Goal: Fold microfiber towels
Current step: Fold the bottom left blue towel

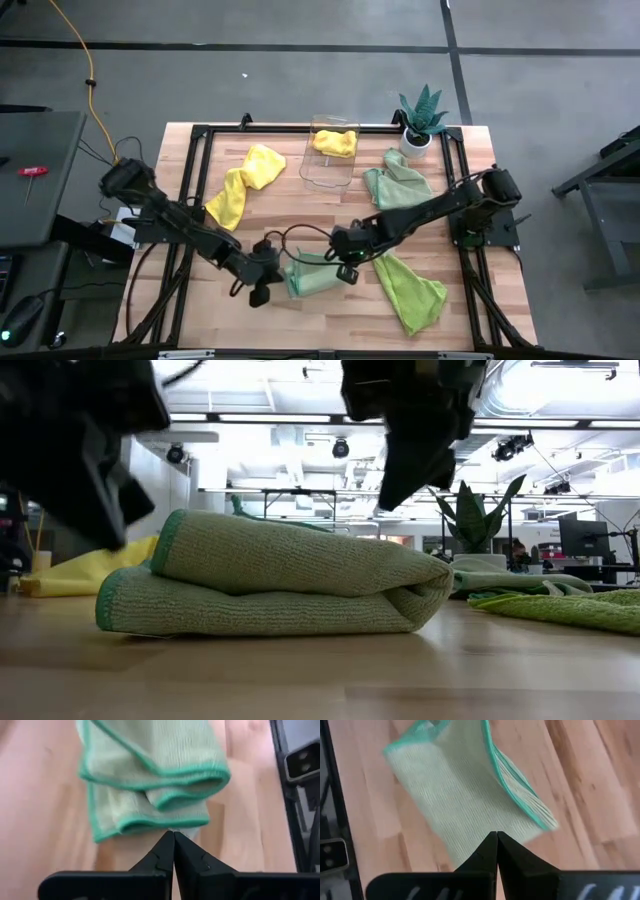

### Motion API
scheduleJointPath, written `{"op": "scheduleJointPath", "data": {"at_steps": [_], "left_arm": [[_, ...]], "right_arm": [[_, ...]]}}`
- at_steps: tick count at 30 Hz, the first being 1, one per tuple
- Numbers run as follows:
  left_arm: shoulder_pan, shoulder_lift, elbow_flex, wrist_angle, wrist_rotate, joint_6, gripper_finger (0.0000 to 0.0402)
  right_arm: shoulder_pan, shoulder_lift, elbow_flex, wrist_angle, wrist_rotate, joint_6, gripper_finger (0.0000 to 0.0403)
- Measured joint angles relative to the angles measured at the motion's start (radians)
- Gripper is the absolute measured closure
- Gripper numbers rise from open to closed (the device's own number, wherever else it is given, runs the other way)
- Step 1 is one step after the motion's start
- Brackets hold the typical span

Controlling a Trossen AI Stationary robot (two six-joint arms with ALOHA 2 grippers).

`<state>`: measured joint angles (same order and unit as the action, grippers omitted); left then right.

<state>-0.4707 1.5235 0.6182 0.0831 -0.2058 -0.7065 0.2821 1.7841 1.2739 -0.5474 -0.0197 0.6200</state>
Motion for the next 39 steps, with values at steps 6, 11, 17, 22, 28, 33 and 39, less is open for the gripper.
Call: {"op": "scheduleJointPath", "data": {"at_steps": [6,11,17,22,28,33,39], "left_arm": [[-0.022,-0.138,0.000,0.016,-0.165,0.031,0.0401],[0.011,-0.113,0.001,0.197,-0.172,0.105,0.0401],[0.051,0.039,0.064,0.248,-0.106,0.095,0.0401],[0.061,0.203,0.177,0.254,-0.058,0.151,0.0401],[0.073,0.337,0.236,0.240,-0.030,0.086,0.0401],[0.062,0.360,0.225,0.153,-0.018,0.004,0.0401],[0.045,0.366,0.232,0.102,-0.030,0.003,0.0401]], "right_arm": [[0.002,-0.040,-0.001,-0.128,0.012,-0.034,0.0403],[0.009,-0.042,-0.087,-0.069,-0.044,-0.014,0.0403],[0.019,-0.109,-0.225,0.170,-0.044,0.093,0.0403],[0.020,-0.155,-0.354,0.412,0.017,0.224,0.0403],[0.021,-0.123,-0.477,0.685,0.082,0.373,0.0403],[0.022,-0.104,-0.519,0.751,0.120,0.412,0.0403],[0.021,-0.040,-0.500,0.785,0.097,0.412,0.0403]]}}
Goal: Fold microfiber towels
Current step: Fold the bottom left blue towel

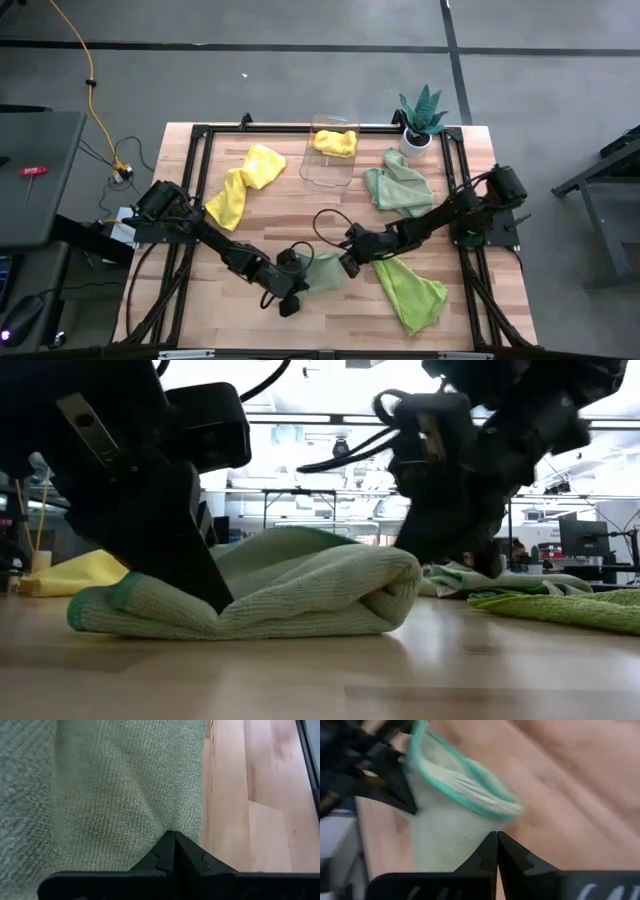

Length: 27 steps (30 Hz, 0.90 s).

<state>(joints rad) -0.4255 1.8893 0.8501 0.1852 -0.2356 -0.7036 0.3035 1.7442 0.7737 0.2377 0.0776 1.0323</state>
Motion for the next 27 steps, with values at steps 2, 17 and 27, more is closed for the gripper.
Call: {"op": "scheduleJointPath", "data": {"at_steps": [2,17,27], "left_arm": [[0.000,0.000,-0.002,0.010,-0.005,0.000,0.0401],[-0.015,0.002,-0.003,-0.005,-0.020,0.000,0.0401],[-0.015,0.003,-0.004,-0.005,-0.011,0.000,0.0401]], "right_arm": [[0.000,0.026,0.010,0.040,-0.027,0.003,0.0403],[-0.074,0.073,0.112,-0.041,0.026,-0.020,0.0403],[-0.158,0.027,0.112,-0.029,0.038,-0.045,0.0403]]}}
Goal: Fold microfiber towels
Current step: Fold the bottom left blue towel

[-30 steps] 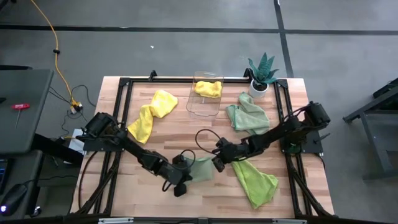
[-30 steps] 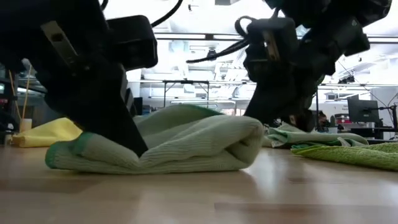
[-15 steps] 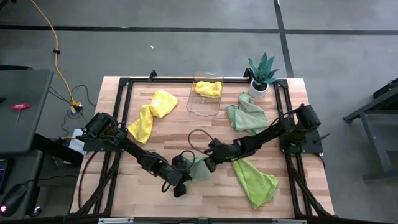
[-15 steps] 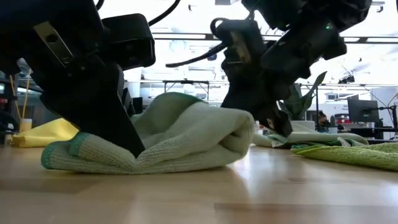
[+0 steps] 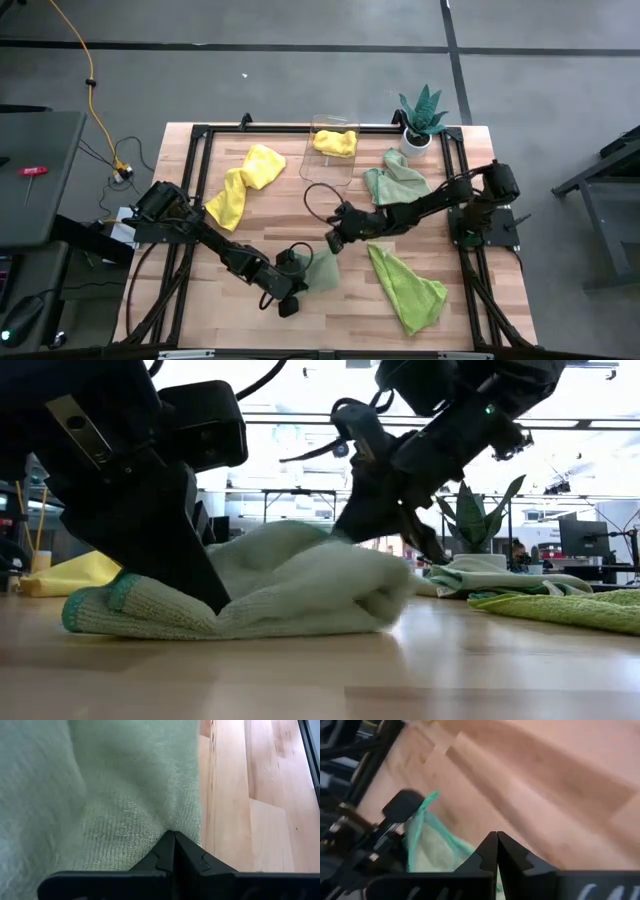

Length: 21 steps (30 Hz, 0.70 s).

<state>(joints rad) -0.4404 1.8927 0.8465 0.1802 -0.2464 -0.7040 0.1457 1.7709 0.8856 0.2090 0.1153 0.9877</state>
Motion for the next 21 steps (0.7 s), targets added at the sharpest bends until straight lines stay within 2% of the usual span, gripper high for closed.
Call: {"op": "scheduleJointPath", "data": {"at_steps": [4,6,8,11,13,16,21], "left_arm": [[-0.001,0.001,-0.001,0.000,0.004,0.000,0.0402],[-0.002,0.001,-0.001,0.000,0.003,0.000,0.0401],[-0.002,0.001,-0.001,0.004,0.003,0.000,0.0402],[-0.002,0.002,-0.001,0.007,-0.002,0.000,0.0402],[-0.003,0.002,-0.001,0.007,-0.004,0.000,0.0402],[-0.003,0.002,-0.001,0.007,-0.008,0.000,0.0402],[-0.003,0.002,-0.001,0.008,-0.008,0.000,0.0402]], "right_arm": [[-0.012,-0.074,0.000,-0.110,0.052,-0.028,0.0403],[-0.015,-0.108,0.000,-0.161,0.043,-0.054,0.0403],[-0.016,-0.133,0.000,-0.179,-0.029,-0.078,0.0403],[0.002,-0.136,0.000,-0.154,-0.192,-0.102,0.0403],[0.028,-0.127,0.000,-0.148,-0.246,-0.116,0.0403],[0.065,-0.095,0.000,-0.139,-0.244,-0.115,0.0403],[0.079,-0.002,0.000,0.008,-0.215,-0.089,0.0403]]}}
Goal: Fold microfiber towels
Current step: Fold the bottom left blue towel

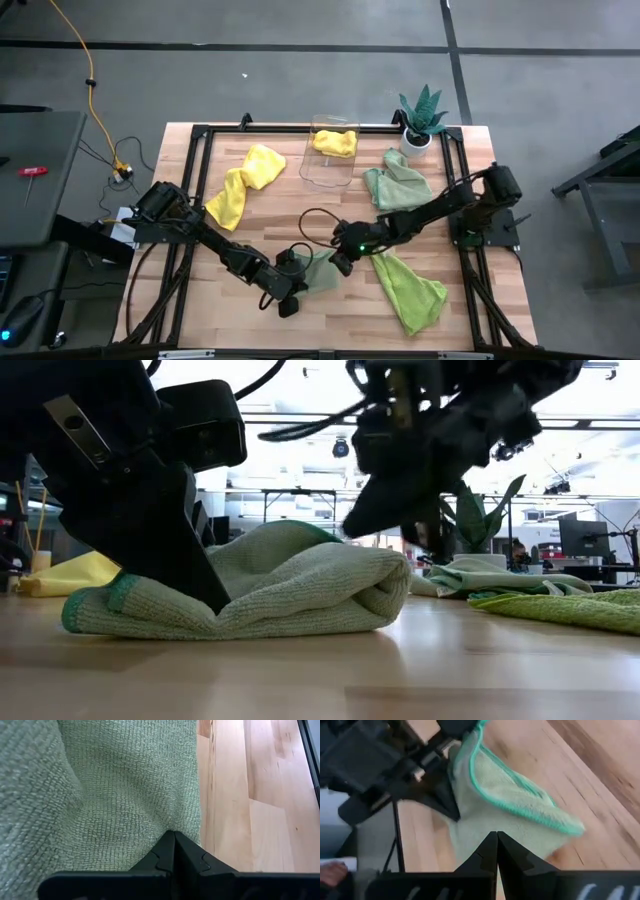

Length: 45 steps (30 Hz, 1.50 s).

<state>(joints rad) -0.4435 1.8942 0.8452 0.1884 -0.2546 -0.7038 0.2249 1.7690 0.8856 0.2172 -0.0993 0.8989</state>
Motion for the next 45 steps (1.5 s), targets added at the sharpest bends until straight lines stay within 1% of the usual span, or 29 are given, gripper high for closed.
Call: {"op": "scheduleJointPath", "data": {"at_steps": [3,7,12,18,21,23,25,27,30,32,35,39,41,45], "left_arm": [[0.000,0.000,0.000,0.002,-0.001,0.000,0.0402],[0.000,0.000,0.000,0.002,-0.002,0.000,0.0402],[-0.001,0.000,0.000,0.003,-0.002,0.000,0.0402],[-0.001,0.000,0.000,0.003,0.001,-0.001,0.0402],[-0.002,0.000,0.000,0.003,0.001,-0.002,0.0402],[-0.002,0.000,0.000,0.003,0.001,-0.001,0.0402],[-0.002,0.000,0.000,0.003,0.001,-0.001,0.0402],[-0.002,0.000,0.000,0.003,0.002,-0.001,0.0402],[-0.002,0.000,0.000,0.004,0.003,-0.001,0.0402],[-0.002,0.000,0.000,0.006,0.004,0.000,0.0402],[0.012,-0.018,-0.002,0.000,0.034,0.011,0.0401],[0.033,-0.079,-0.006,-0.018,0.092,0.049,0.0401],[0.042,-0.120,-0.005,-0.016,0.089,0.090,0.0401],[0.059,-0.169,-0.002,-0.013,0.022,0.155,0.0401]], "right_arm": [[-0.005,0.044,0.000,0.060,0.053,0.032,0.0403],[-0.020,0.074,0.000,0.105,0.071,0.045,0.0403],[-0.049,0.077,0.001,0.079,0.144,0.074,0.0403],[-0.075,0.078,0.001,-0.026,0.285,0.141,0.0403],[-0.083,0.067,0.000,-0.058,0.313,0.153,0.0403],[-0.082,0.045,0.000,-0.072,0.301,0.128,0.0403],[-0.079,0.016,0.000,-0.106,0.258,0.078,0.0403],[-0.070,-0.008,0.000,-0.151,0.184,0.024,0.0403],[-0.054,-0.017,0.001,-0.226,0.046,-0.019,0.0403],[-0.038,-0.013,0.000,-0.228,-0.011,-0.034,0.0403],[-0.008,-0.008,0.000,-0.213,-0.022,-0.036,0.0403],[0.026,-0.009,0.000,-0.217,0.032,-0.035,0.0403],[0.032,-0.015,0.000,-0.226,0.036,-0.038,0.0403],[0.031,-0.027,0.000,-0.274,0.037,-0.058,0.0403]]}}
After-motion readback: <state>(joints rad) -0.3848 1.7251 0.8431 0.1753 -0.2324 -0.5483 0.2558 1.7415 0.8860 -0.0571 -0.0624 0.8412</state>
